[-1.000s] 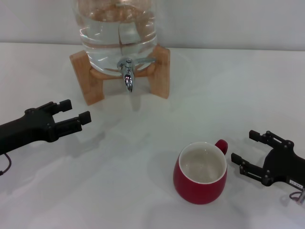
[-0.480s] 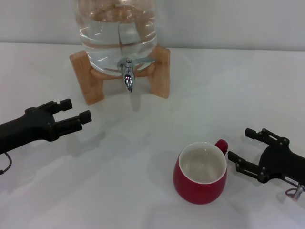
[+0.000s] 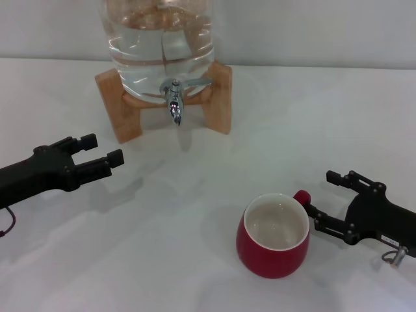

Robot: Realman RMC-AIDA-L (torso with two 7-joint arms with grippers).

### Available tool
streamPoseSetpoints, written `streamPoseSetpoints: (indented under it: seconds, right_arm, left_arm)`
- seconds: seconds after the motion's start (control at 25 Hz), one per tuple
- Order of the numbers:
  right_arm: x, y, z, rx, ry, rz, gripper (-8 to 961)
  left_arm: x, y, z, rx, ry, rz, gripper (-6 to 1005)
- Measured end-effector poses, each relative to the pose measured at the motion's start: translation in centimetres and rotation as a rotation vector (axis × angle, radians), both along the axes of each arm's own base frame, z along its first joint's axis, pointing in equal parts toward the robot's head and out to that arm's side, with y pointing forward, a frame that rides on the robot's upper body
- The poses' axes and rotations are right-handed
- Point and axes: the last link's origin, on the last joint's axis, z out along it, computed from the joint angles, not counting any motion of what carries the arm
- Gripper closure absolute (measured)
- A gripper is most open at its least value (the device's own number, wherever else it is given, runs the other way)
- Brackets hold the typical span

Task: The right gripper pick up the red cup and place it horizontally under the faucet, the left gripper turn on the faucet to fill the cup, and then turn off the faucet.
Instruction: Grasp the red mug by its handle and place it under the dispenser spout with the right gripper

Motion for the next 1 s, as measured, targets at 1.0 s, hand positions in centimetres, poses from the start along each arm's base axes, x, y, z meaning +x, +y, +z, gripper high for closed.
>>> streamPoseSetpoints:
  seconds: [1.0]
  right_arm:
    - [-0.36,1.09,-0.08,0.016,-0.004,-0.019,180]
  left_arm:
    - [0.07,0.1,0.01,0.001,0.0,-0.002,112]
